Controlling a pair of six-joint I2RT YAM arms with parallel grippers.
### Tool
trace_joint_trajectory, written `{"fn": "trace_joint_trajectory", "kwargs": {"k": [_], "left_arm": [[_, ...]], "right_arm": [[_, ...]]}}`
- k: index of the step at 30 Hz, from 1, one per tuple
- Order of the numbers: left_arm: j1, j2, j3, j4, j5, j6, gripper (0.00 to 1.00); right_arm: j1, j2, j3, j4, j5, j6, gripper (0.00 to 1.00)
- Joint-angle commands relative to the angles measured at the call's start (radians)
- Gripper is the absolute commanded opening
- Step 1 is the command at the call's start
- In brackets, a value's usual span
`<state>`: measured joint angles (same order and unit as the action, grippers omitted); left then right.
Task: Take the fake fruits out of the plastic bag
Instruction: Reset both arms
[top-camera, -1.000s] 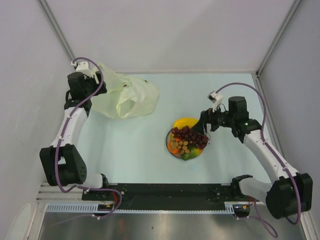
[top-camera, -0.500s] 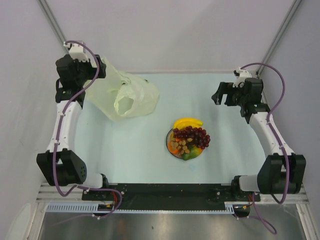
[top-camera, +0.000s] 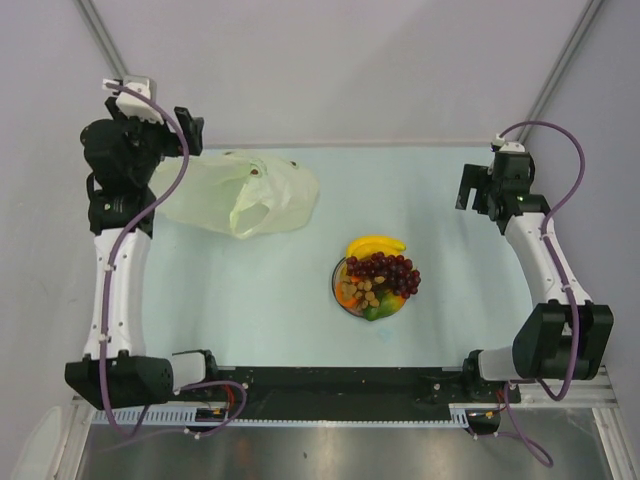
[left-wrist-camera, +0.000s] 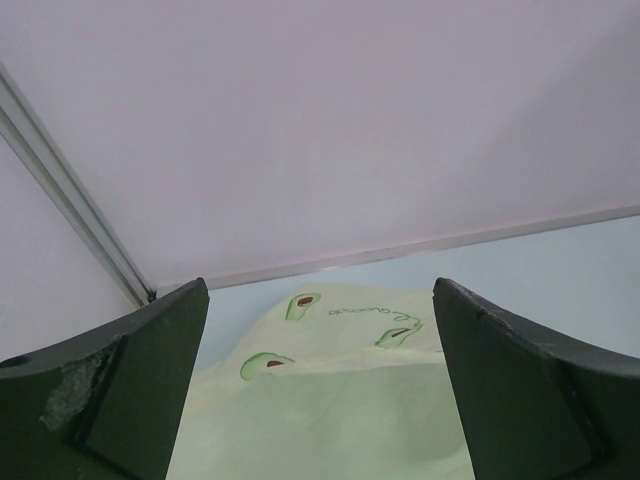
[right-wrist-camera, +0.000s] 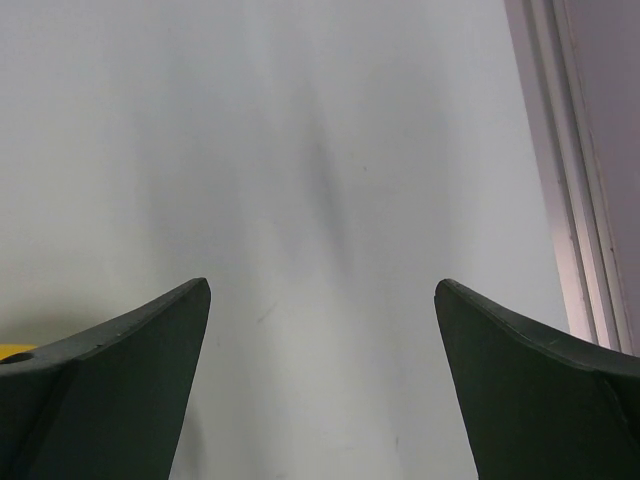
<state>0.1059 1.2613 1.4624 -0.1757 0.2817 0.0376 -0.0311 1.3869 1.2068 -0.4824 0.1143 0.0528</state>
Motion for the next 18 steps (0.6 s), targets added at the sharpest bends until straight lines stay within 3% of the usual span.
{"fn": "trace_joint_trajectory", "kwargs": {"k": [1, 18], "left_arm": [[-0.018, -0.085, -0.059, -0.045, 0.054, 0.053, 1.00], [-0.035, -0.359, -0.430, -0.221, 0.056, 0.117, 1.00]], "right_arm": [[0.000, -0.057, 0.036, -0.068, 0.079, 0.022, 1.00], [-0.003, -0.051, 0.033, -0.015, 0.010, 0.058, 1.00]]}}
